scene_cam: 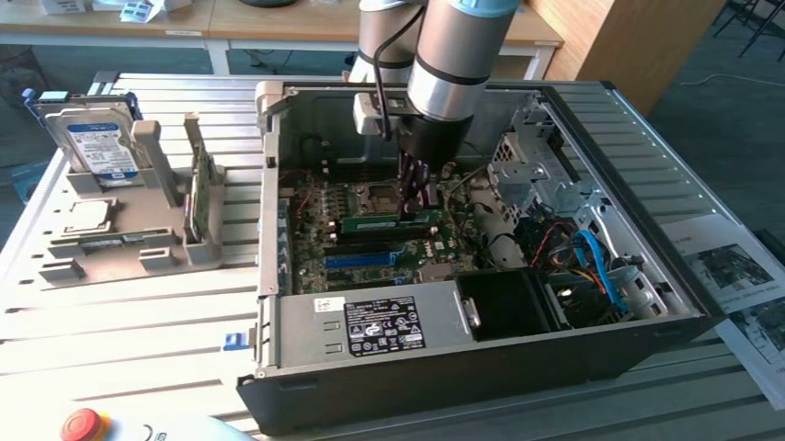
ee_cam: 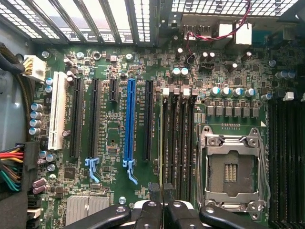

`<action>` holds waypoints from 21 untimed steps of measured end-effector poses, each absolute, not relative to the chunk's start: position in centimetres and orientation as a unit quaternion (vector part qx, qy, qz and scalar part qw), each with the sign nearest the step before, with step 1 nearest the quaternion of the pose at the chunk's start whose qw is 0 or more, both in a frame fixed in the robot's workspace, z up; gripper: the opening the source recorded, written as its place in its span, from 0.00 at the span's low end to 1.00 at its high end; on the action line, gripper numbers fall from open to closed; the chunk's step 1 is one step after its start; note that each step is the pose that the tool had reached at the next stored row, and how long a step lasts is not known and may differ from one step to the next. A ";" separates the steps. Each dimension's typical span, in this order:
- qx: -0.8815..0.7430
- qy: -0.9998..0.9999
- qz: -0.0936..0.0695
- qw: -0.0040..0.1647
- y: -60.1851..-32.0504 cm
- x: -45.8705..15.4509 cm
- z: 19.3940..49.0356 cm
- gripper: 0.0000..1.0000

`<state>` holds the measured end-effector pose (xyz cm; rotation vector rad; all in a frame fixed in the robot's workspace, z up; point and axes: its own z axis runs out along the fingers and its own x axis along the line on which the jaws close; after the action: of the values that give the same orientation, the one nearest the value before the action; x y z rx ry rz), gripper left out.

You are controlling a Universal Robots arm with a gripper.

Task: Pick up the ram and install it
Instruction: 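Insert the ram into the slot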

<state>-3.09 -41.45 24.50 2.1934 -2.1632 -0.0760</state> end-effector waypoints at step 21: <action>0.711 -0.702 -0.025 0.030 -41.4 -3.1 24.4 0.11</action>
<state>-3.09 -41.45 24.37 2.1937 -2.1634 -0.0763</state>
